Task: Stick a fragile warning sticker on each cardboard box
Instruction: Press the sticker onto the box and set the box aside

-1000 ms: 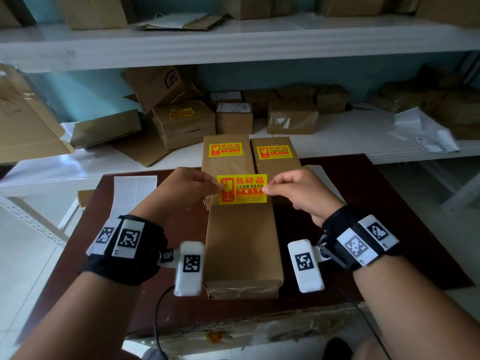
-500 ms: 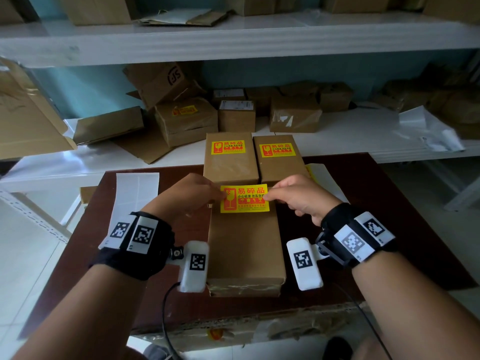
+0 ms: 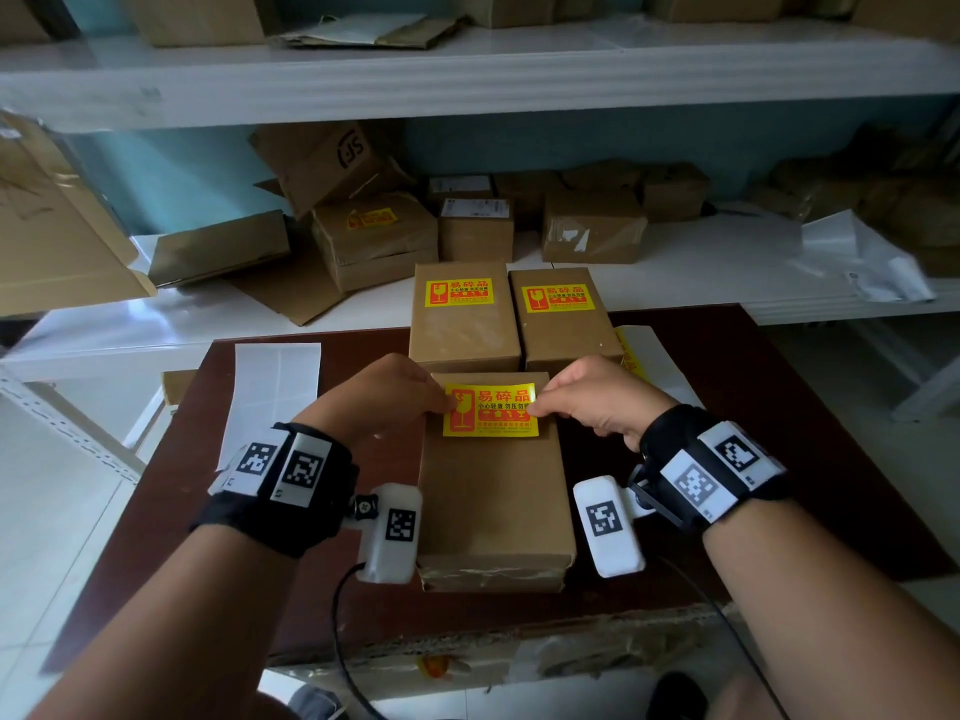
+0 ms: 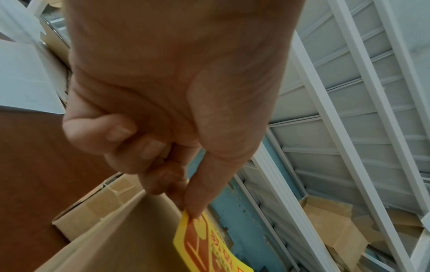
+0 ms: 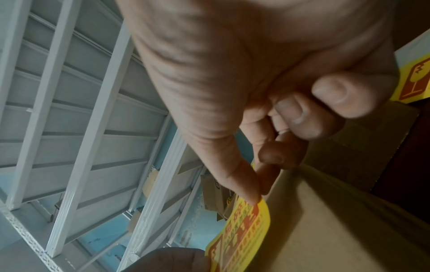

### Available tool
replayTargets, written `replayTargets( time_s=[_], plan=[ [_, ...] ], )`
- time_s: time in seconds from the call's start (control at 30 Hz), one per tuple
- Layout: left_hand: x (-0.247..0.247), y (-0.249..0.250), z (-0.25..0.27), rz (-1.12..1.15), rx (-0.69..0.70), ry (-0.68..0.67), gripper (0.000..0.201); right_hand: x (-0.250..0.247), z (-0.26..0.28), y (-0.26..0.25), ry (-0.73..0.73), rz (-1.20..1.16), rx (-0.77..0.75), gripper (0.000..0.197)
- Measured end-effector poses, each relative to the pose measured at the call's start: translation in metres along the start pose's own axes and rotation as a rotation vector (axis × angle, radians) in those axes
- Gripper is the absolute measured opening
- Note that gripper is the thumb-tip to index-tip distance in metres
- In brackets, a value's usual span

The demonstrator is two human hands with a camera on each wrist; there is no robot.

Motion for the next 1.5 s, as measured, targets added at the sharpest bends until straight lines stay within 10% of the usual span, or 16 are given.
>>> replayTargets(
  time_s=[1.5],
  plan=[
    [0.007, 0.003, -0.011, -0.206, 0.09, 0.082, 0.016, 0.004, -0.011, 0.003, 0.032, 0.106, -0.069, 0.014]
  ],
)
Point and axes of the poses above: each hand's wrist, its own z-axis away from the middle knuckle, its own x-axis out of the palm, y = z × x, the point moved 9 cm from there along -z, towards the middle knuckle, and after that the axes turned 15 degrees about -z, right-handed, at the moved point
